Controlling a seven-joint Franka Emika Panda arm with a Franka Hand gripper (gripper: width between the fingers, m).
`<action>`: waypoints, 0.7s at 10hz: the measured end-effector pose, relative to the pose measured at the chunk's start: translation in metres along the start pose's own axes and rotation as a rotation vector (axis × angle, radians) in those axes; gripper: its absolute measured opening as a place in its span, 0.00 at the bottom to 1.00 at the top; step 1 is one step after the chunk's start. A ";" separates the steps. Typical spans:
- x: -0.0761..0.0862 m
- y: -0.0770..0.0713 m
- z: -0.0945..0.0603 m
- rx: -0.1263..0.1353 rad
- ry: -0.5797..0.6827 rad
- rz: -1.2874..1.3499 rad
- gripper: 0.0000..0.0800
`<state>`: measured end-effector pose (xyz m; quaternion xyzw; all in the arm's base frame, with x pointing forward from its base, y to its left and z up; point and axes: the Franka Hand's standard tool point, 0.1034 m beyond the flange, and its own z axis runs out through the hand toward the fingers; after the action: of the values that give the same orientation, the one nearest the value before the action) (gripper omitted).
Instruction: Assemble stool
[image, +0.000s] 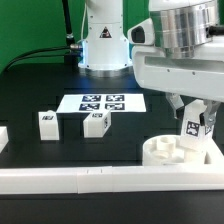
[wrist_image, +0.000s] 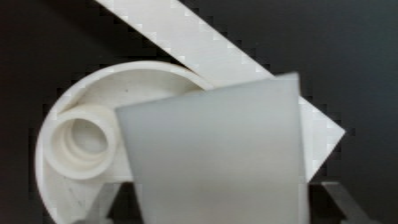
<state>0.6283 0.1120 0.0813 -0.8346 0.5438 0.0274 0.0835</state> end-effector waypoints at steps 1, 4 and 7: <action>0.001 0.000 0.000 0.013 0.000 0.140 0.43; 0.002 0.000 0.001 0.044 -0.048 0.588 0.43; -0.002 0.000 0.006 0.066 -0.075 0.828 0.43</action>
Offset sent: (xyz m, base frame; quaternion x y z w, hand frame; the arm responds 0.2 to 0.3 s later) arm 0.0076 -0.0074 0.0096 0.0318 -0.0189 0.4195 0.9070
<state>0.6278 0.1150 0.0757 -0.5409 0.8306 0.0717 0.1117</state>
